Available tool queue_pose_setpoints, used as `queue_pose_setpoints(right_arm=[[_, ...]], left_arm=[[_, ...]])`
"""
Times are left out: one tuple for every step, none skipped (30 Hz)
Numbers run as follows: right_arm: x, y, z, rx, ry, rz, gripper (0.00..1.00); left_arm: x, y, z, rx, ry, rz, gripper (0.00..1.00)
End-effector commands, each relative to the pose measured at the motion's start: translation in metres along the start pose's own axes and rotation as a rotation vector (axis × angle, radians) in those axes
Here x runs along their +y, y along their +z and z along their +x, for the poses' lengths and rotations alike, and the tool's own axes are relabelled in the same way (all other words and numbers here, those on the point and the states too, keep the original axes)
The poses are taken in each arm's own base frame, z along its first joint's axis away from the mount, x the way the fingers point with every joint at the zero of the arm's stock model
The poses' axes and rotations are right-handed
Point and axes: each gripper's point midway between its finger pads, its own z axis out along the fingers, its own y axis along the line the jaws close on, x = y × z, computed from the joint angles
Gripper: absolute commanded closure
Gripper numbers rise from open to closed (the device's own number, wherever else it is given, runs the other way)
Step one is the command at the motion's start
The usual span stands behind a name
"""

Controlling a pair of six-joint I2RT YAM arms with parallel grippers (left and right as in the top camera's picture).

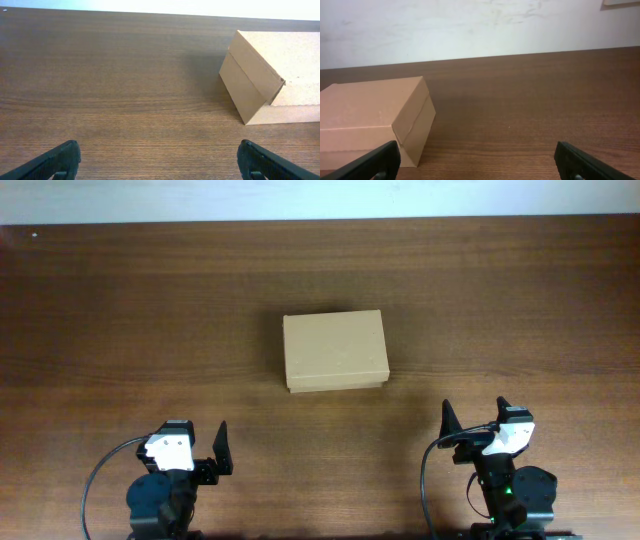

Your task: Pack container

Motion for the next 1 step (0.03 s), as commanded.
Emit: queue_pose_setpoints(right_arm=[[-0.0026,0.0002,0.0024,0.004,-0.002,0.013,0.01]], left_arm=[[0.0008,0.0007,0.0012,-0.005,0.004,-0.005,0.00]])
